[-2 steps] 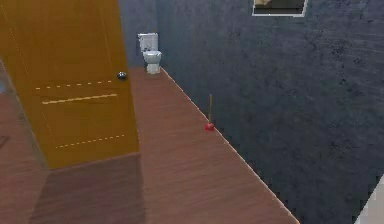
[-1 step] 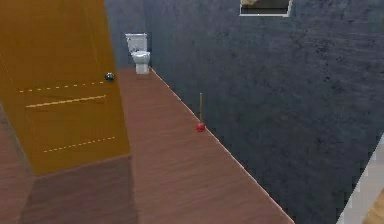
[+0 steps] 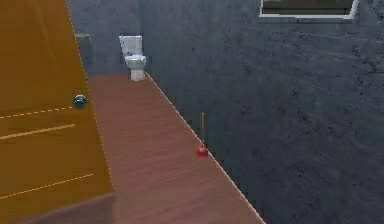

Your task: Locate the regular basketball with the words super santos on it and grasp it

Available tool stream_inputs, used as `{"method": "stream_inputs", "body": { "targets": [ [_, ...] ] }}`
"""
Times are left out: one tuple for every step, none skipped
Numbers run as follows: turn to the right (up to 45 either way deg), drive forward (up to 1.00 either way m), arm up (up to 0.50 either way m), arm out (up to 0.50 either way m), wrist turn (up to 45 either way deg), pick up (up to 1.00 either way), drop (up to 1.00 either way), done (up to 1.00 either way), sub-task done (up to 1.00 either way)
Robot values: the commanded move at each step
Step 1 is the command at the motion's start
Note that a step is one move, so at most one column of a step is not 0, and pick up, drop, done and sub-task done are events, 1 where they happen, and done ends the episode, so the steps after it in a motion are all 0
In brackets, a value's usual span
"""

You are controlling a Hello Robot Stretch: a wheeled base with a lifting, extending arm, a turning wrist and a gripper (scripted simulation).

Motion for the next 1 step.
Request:
{"method": "stream_inputs", "body": {
  "targets": [
    [-45.0, 0.00, 0.00, 0.00, 0.0, 0.00, 0.00, 0.00, 0.00]
  ]
}}
